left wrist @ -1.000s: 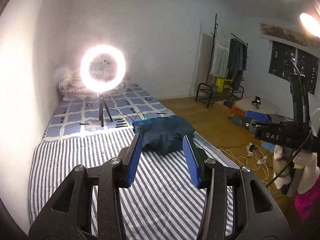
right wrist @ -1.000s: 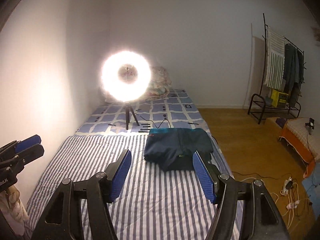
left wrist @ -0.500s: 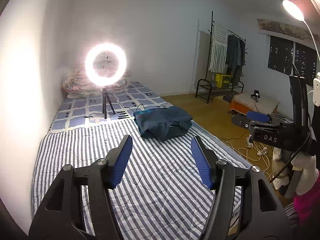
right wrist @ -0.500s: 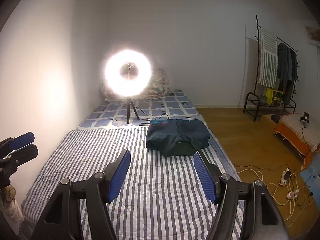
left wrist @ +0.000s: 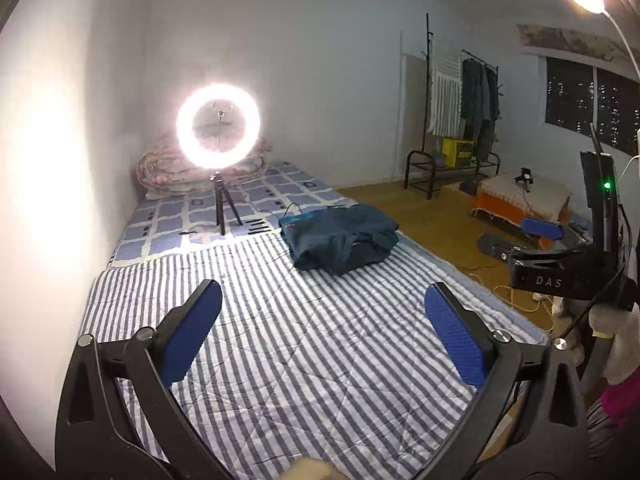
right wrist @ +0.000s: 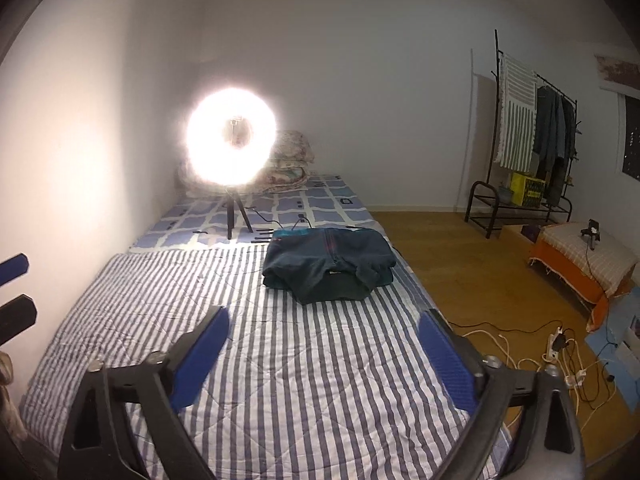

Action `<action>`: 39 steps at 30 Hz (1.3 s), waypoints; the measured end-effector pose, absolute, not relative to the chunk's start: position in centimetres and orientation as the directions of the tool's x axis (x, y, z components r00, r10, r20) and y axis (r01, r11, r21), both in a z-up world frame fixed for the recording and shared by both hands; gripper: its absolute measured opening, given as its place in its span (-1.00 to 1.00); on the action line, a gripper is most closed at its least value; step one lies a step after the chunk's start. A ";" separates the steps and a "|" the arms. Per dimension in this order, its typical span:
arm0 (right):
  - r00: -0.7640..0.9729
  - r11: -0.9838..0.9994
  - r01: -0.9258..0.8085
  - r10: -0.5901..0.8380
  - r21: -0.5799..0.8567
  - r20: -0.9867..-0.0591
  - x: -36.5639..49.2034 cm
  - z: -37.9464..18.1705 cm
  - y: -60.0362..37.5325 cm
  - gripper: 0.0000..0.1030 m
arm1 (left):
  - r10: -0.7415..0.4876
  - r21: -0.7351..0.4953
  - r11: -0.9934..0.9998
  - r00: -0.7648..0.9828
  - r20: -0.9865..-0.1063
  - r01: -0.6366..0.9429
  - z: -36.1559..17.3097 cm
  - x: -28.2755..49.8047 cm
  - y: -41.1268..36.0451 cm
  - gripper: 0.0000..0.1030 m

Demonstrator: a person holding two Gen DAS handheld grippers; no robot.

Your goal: Fold large clothes

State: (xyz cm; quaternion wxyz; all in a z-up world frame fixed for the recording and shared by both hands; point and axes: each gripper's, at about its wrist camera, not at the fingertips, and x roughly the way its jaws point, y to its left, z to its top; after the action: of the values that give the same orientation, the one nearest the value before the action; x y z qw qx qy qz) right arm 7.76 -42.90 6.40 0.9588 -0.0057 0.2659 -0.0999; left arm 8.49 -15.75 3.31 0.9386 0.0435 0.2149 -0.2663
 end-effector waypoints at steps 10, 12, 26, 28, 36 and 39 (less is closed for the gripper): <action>0.833 0.981 0.172 -0.191 -0.085 -0.520 8.1 5.2 -41.8 0.99 | -0.424 -0.008 0.878 0.770 -0.476 0.478 2.0 9.3 -15.7 1.00; 0.832 0.982 0.175 -0.188 -0.075 -0.522 8.2 5.1 -42.0 0.99 | -0.417 -0.001 0.880 0.772 -0.480 0.475 1.9 9.3 -15.7 1.00; 0.830 0.981 0.186 -0.182 -0.046 -0.527 8.4 4.9 -42.6 0.99 | -0.415 0.002 0.878 0.766 -0.491 0.478 1.6 9.4 -16.1 1.00; 0.830 0.982 0.186 -0.181 -0.045 -0.527 8.4 4.9 -42.6 0.99 | -0.415 0.005 0.878 0.766 -0.490 0.479 1.6 9.4 -16.1 1.00; 0.830 0.981 0.187 -0.182 -0.046 -0.527 8.4 4.9 -42.6 0.99 | -0.416 0.005 0.877 0.766 -0.490 0.480 1.6 9.4 -16.1 1.00; 0.830 0.982 0.186 -0.181 -0.045 -0.527 8.4 4.9 -42.6 0.99 | -0.413 0.009 0.878 0.768 -0.488 0.478 1.7 9.3 -16.0 1.00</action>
State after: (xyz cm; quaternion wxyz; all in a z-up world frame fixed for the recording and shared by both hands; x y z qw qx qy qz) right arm 8.45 -42.60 4.94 0.9566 0.0043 0.2753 -0.0960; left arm 9.34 -16.05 1.66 0.9380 0.0665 0.2435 -0.2376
